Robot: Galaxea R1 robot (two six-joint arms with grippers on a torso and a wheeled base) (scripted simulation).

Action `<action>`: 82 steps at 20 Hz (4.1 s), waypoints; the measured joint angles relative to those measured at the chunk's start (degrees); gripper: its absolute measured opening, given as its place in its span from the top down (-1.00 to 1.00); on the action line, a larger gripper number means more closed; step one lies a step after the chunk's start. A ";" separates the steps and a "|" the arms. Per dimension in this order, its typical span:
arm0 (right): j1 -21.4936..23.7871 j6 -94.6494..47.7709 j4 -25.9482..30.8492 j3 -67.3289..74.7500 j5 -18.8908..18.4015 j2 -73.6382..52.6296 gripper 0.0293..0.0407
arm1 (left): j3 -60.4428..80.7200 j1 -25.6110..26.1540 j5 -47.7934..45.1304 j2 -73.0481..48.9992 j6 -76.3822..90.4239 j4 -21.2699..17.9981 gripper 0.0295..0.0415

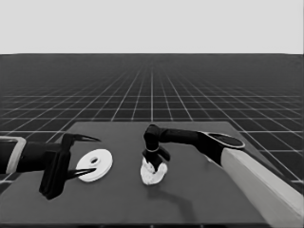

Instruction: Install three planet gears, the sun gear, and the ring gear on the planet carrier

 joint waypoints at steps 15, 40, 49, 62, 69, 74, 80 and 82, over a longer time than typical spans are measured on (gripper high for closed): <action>0.00 9.00 0.00 0.00 0.00 0.00 0.72 | 0.00 0.00 0.00 0.00 0.00 0.00 -0.49; -11.82 -99.16 -20.58 70.42 15.70 -64.92 -0.64 | 0.00 0.00 0.00 0.00 0.00 0.00 -0.49; -14.27 -106.48 -24.31 80.68 18.21 -76.25 -0.61 | -35.24 13.61 42.33 21.05 -59.85 3.65 -0.76; -14.28 -106.54 -24.34 80.76 18.23 -76.33 -0.61 | -74.53 25.68 38.50 37.51 -60.35 -7.46 -0.49; -14.28 -106.54 -24.34 80.76 18.23 -76.33 -0.61 | -75.03 26.00 38.14 37.74 -60.17 -7.28 0.12; -14.28 -106.54 -24.34 80.76 18.23 -76.33 -0.61 | -75.05 26.00 38.14 37.75 -60.17 -7.28 0.12; -14.28 -106.54 -24.34 80.76 18.23 -76.33 -0.61 | -68.42 16.58 45.68 34.50 -62.53 -13.04 0.12; -14.28 -106.54 -24.34 80.76 18.23 -76.33 -0.61 | -68.35 15.69 46.33 34.46 -62.53 -13.67 0.12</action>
